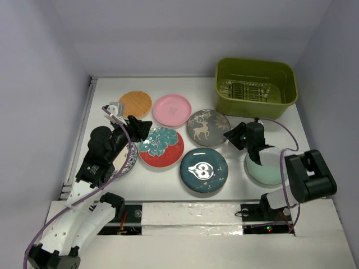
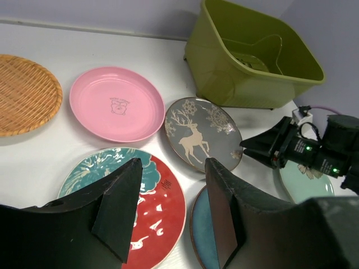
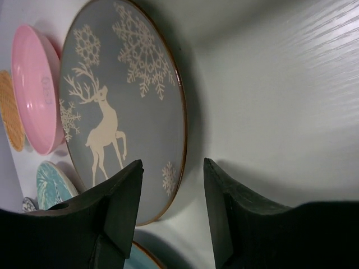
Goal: Place the plates into the plastic bin on the countertop
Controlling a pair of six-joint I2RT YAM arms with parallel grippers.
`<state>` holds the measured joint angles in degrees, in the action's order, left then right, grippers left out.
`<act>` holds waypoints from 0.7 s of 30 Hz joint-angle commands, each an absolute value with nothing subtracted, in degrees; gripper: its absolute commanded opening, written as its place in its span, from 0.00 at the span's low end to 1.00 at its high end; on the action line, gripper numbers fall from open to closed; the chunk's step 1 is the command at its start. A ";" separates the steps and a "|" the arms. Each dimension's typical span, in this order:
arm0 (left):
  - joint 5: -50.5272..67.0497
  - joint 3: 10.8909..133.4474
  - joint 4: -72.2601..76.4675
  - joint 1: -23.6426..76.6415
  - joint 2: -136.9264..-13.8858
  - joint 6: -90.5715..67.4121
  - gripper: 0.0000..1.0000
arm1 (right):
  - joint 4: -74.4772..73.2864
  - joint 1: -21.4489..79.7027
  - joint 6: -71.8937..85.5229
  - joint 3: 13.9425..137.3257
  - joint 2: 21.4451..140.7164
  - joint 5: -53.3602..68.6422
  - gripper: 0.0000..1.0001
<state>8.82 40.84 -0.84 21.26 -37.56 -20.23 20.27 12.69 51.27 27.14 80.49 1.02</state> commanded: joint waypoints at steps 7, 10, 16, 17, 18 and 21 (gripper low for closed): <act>8.61 40.87 0.97 20.92 -36.56 -19.86 0.47 | 40.75 12.39 57.56 25.15 92.10 5.97 0.51; 8.79 41.04 1.05 21.45 -36.65 -19.86 0.47 | 46.20 12.39 58.27 23.83 95.00 5.54 0.45; 8.96 41.04 1.23 21.45 -36.83 -19.78 0.46 | 47.27 12.39 59.94 23.91 95.45 3.69 0.29; 8.88 41.04 1.23 21.45 -36.57 -19.78 0.47 | 47.20 12.39 60.38 23.38 95.19 3.34 0.16; 8.88 40.96 1.23 21.45 -36.48 -19.69 0.46 | 47.20 12.39 60.47 23.12 94.84 2.99 0.09; 8.70 40.87 1.14 21.45 -36.30 -19.69 0.46 | 47.20 12.39 60.03 20.84 91.42 1.94 0.00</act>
